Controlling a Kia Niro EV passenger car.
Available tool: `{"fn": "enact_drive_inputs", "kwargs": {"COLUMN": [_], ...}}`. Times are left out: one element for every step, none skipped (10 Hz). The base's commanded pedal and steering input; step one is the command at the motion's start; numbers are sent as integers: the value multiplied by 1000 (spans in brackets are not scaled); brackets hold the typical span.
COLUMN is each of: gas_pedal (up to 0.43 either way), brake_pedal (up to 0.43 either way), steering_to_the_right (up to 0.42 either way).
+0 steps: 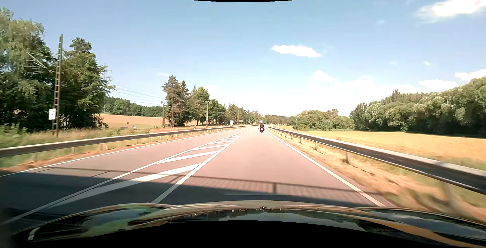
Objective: Follow the waypoints while adhering to traffic rules and regulations
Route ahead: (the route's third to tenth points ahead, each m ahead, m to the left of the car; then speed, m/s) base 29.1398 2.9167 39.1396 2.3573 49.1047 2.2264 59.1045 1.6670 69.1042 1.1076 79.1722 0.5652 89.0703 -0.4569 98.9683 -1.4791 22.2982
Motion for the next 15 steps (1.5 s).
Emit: {"fn": "enact_drive_inputs", "kwargs": {"gas_pedal": [248,260,268,268,268,260,248,220,220,220,228,228,228,228,240], "brake_pedal": [0,0,0,0,0,0,0,0,0,0,0,0,0,0,0], "steering_to_the_right": [0,0,0,0,0,0,0,0,0,0,1,1,1,1,1]}}
